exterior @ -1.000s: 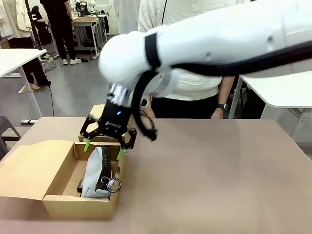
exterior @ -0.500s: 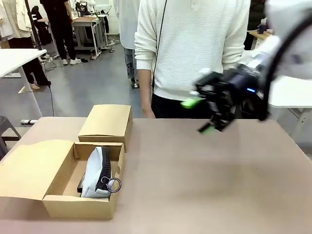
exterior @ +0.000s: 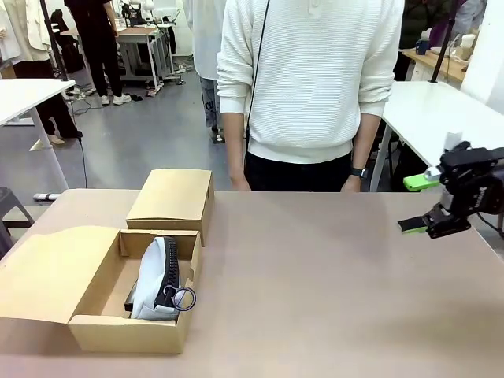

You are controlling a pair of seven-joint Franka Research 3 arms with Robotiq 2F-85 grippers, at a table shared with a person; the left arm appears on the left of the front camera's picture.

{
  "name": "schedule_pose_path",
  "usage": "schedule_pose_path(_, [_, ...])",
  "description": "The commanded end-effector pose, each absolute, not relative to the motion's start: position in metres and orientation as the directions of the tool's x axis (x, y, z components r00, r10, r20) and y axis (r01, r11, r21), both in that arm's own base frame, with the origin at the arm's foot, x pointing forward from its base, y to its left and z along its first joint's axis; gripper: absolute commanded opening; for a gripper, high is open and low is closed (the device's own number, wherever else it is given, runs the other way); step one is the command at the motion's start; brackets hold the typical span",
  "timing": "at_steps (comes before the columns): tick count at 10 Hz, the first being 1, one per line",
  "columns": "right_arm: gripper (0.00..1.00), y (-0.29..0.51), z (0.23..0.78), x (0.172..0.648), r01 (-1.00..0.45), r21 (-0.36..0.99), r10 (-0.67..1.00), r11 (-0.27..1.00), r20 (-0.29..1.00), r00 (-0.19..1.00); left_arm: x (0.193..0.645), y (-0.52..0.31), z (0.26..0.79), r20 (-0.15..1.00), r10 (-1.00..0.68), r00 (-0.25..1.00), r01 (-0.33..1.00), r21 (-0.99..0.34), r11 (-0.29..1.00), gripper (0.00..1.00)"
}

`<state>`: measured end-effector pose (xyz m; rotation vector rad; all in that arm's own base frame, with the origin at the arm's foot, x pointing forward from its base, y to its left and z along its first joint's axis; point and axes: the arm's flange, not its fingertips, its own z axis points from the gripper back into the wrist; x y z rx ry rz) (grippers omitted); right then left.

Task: Place items inside the box.
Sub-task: Pick up a Pencil pouch or Stapler and place it inside the Mailer Box closest to the robot, then close the lid of the Mailer Box closest to the robot.

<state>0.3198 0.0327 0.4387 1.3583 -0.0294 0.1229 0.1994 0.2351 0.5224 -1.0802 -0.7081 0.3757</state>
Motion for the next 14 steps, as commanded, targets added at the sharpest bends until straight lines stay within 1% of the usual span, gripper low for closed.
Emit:
schedule_pose_path(1, [1.0, 0.077, 0.363, 0.257, 0.001, 0.985, 0.024, 0.173, -0.005, 1.0, 0.2, 0.234, 0.524, 0.354, 0.601, 0.717, 0.082, -0.898, 0.432, 1.0])
schedule_pose_path(2, [1.0, 0.033, 0.439, 0.32, -0.105, 0.973, 0.071, 0.206, 0.092, 0.993, 0.2, 0.234, 0.524, 0.354, 0.601, 0.717, 0.082, -0.898, 0.432, 1.0])
schedule_pose_path(12, [1.0, 0.033, 0.439, 0.32, -0.105, 0.973, 0.071, 0.206, 0.092, 0.993, 0.2, 0.234, 0.524, 0.354, 0.601, 0.717, 0.082, -0.898, 0.432, 1.0])
schedule_pose_path(13, [1.0, 0.033, 0.439, 0.32, -0.105, 0.973, 0.071, 0.206, 0.092, 0.993, 0.199, 0.235, 0.523, 0.339, 0.6, 0.724, 0.056, -0.897, 0.439, 1.0])
schedule_pose_path(14, [1.0, 0.033, 0.439, 0.32, -0.105, 0.973, 0.071, 0.206, 0.092, 0.993, 0.202, 0.214, 0.536, 0.572, 0.523, 0.632, 0.262, -0.793, 0.551, 1.0])
